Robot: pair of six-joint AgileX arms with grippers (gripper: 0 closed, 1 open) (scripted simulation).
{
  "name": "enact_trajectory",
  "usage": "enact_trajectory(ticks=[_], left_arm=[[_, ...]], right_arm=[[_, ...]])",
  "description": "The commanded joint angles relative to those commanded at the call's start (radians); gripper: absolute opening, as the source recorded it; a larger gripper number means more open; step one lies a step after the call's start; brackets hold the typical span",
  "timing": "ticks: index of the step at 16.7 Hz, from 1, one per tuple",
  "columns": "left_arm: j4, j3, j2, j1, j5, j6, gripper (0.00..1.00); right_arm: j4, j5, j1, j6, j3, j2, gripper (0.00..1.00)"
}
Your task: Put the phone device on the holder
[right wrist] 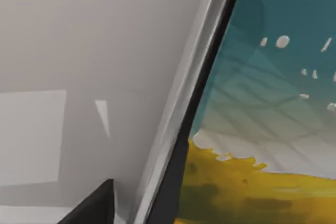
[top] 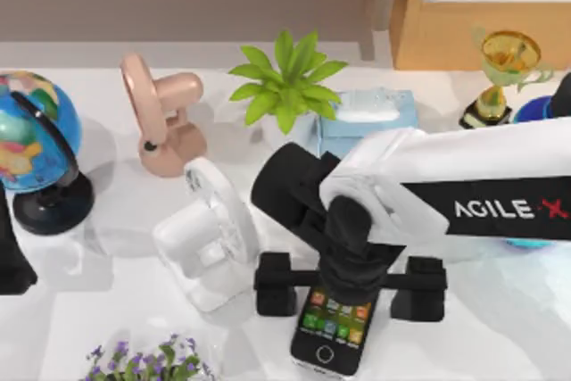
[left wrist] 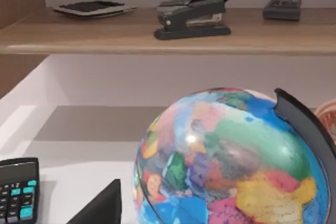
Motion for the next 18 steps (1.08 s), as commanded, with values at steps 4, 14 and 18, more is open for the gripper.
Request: enact_trajectory(ticks=[4, 14, 18], left_arm=[[0.0, 0.0, 0.0, 0.0, 0.0, 0.0, 1.0], [0.0, 0.0, 0.0, 0.0, 0.0, 0.0, 1.0], [0.0, 0.0, 0.0, 0.0, 0.0, 0.0, 1.0]], right_arm=[[0.0, 0.0, 0.0, 0.0, 0.0, 0.0, 0.7], [0.0, 0.0, 0.0, 0.0, 0.0, 0.0, 0.0], [0.0, 0.0, 0.0, 0.0, 0.0, 0.0, 0.0]])
